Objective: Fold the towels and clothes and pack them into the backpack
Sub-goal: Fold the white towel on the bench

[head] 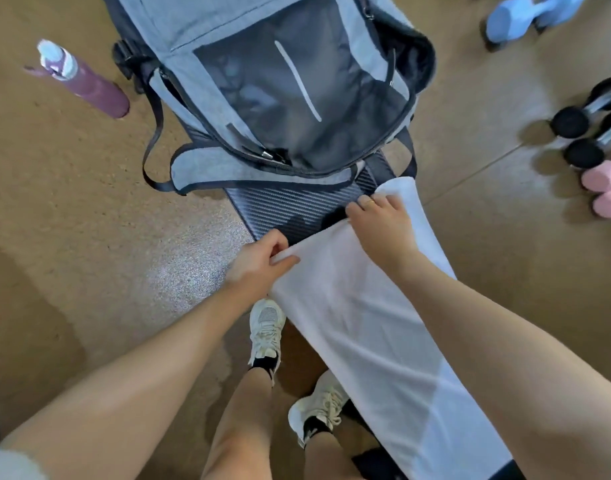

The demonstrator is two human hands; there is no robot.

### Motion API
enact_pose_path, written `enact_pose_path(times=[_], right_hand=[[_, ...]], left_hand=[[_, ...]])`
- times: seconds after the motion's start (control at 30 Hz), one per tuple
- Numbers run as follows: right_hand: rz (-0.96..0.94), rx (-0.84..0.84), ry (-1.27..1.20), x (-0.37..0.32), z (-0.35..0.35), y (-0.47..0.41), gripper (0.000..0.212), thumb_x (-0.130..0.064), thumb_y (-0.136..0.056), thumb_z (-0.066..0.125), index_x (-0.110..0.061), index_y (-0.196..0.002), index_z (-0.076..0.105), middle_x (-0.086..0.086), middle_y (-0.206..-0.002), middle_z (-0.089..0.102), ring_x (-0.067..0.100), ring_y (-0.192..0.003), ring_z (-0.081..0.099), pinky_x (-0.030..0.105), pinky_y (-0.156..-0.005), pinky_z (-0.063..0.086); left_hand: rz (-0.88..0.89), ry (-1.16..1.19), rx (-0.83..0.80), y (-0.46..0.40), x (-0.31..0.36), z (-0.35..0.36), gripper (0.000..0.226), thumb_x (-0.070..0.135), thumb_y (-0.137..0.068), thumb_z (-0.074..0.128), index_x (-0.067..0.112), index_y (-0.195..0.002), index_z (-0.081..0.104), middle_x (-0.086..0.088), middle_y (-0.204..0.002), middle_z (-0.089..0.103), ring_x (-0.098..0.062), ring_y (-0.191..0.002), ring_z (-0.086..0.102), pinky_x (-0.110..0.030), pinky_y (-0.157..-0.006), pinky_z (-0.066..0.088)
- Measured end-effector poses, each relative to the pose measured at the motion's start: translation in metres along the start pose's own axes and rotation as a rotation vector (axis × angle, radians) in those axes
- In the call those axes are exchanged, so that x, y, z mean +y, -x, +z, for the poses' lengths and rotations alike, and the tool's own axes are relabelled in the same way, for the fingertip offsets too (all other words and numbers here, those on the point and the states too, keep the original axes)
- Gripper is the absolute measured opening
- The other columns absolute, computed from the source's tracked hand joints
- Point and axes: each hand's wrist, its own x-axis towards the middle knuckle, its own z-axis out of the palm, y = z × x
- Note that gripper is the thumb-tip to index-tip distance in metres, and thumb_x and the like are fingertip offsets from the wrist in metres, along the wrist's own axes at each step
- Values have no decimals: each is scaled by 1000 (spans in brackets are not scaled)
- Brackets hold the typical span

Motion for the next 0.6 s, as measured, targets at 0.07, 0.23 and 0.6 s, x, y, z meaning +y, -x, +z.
enact_pose_path(times=[0.07,0.23,0.6], right_hand=[[81,35,-41,22,-10,8,15,2,-57,60,-10,-65,57,8,-62,57,28,-58,58,27,-52,41],[310,-43,-65,68,-31,26,10,5,-70,62,-2,-77,61,16,-76,59,34,-72,57,32,-53,37],[941,135,-948,86,-122,15,21,-18,-95,46,-6,-88,61,16,-86,65,20,-64,57,36,-72,49]], left_hand=[[13,75,16,3,6,-7,23,30,-86,62,25,-73,44,4,-66,47,-8,-59,42,-20,-51,31],[71,99,12,13,20,-25,29,28,-89,59,25,-68,38,3,-57,38,-11,-52,35,-28,-53,29],[331,-27,237,40,94,-73,18,22,-87,63,23,-75,50,6,-49,36,-5,-49,40,-20,-50,29]])
